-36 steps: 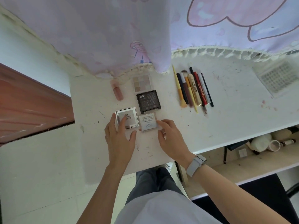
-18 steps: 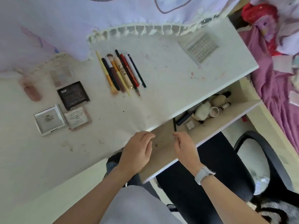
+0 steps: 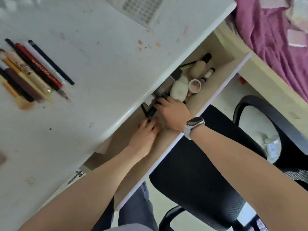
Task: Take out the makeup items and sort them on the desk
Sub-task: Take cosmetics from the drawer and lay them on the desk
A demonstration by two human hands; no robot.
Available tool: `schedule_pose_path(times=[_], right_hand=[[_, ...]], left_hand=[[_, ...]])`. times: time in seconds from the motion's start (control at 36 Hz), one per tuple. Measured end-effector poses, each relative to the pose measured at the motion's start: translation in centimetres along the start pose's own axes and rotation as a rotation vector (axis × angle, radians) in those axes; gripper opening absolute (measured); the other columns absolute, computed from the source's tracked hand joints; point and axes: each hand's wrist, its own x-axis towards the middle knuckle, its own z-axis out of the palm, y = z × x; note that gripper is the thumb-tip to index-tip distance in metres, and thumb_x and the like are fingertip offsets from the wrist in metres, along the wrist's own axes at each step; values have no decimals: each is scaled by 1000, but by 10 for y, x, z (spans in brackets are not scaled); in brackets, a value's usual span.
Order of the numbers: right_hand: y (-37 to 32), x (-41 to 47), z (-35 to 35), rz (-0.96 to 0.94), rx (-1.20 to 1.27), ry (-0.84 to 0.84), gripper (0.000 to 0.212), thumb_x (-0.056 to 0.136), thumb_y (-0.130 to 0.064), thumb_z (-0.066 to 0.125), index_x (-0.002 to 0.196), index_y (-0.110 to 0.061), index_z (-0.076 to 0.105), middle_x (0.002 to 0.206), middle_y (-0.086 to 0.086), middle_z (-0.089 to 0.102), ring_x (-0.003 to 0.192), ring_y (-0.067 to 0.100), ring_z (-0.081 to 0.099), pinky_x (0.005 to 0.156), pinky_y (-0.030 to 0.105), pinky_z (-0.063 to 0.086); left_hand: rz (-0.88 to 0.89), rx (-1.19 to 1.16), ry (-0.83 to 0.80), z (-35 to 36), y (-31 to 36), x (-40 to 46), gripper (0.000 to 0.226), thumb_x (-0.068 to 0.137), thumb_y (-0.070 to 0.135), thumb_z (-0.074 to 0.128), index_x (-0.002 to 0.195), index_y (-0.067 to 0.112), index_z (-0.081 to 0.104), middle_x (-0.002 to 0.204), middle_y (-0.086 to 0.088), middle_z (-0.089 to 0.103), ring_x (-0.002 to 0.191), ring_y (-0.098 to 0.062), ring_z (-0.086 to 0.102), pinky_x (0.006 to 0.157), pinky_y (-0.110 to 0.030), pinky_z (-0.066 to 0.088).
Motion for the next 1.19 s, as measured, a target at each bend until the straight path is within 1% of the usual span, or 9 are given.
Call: schedule_pose_path(times=[0.08, 0.17, 0.31, 0.56, 0.72, 0.81, 0.94, 1.08, 1.19], right_hand=[[0, 11, 6, -31, -145, 44, 30, 80, -15, 59, 108, -21, 67, 121, 0, 59, 99, 22, 57, 70, 30, 42], [-1, 19, 9, -4, -214, 13, 15, 61, -23, 62, 68, -28, 73, 81, -11, 68, 61, 13, 58, 48, 20, 35], [-4, 21, 18, -76, -102, 108, 43, 65, -7, 31, 64, -18, 72, 69, -2, 65, 52, 20, 56, 47, 23, 40], [14, 15, 11, -232, -143, 249, 40, 73, -10, 32, 76, -19, 70, 79, -3, 68, 69, 20, 60, 55, 25, 42], [28, -2, -6, -133, 304, 172, 26, 89, -12, 53, 114, -10, 57, 103, 9, 64, 94, 30, 57, 71, 38, 42], [25, -17, -25, 8, 705, 102, 29, 96, -19, 47, 124, -12, 47, 108, 4, 57, 96, 22, 52, 76, 32, 39], [-6, -34, -48, 150, 1109, 488, 30, 92, -30, 40, 118, -18, 48, 81, -18, 51, 70, -4, 50, 62, 10, 37], [-52, -14, -94, 164, 1261, 618, 9, 95, -29, 42, 99, -36, 47, 67, -8, 46, 55, 5, 42, 53, 21, 36], [-85, 24, -126, 152, 1122, 525, 15, 96, -20, 44, 100, -10, 54, 71, 8, 52, 61, 23, 45, 56, 34, 36]], left_hand=[[-22, 36, -15, 11, -8, 7, 52, 88, 6, 50, 138, 16, 41, 149, -4, 28, 132, -33, 24, 94, -37, 38], [84, 123, 84, 23, -18, 9, 34, 68, -4, 67, 100, 7, 67, 111, -11, 60, 111, -37, 50, 84, -38, 52], [130, 136, 183, 11, -25, 8, 31, 45, -15, 67, 71, 2, 68, 74, -11, 62, 78, -31, 55, 46, -29, 51], [139, 247, 271, 4, -27, -1, 20, 62, -4, 57, 72, 11, 66, 70, -5, 61, 69, -25, 59, 59, -34, 45], [-76, -186, 287, -23, 1, -35, 16, 94, 25, 50, 95, 12, 60, 77, 3, 57, 44, -13, 51, 39, -18, 27], [-181, -524, 310, -44, 13, -47, 34, 99, 34, 35, 108, 11, 57, 81, 14, 52, 60, -7, 54, 55, -16, 37], [-355, -915, 587, -94, 18, -61, 13, 97, 14, 46, 103, 23, 52, 80, 15, 55, 72, 3, 54, 66, -7, 42], [-633, -1202, 798, -134, -13, -75, 24, 96, 10, 46, 115, 22, 55, 97, -10, 61, 76, -23, 59, 67, -23, 52], [-861, -1272, 1056, -157, -58, -93, 22, 95, 9, 51, 115, 18, 53, 94, 0, 61, 63, -5, 62, 69, -23, 55]])
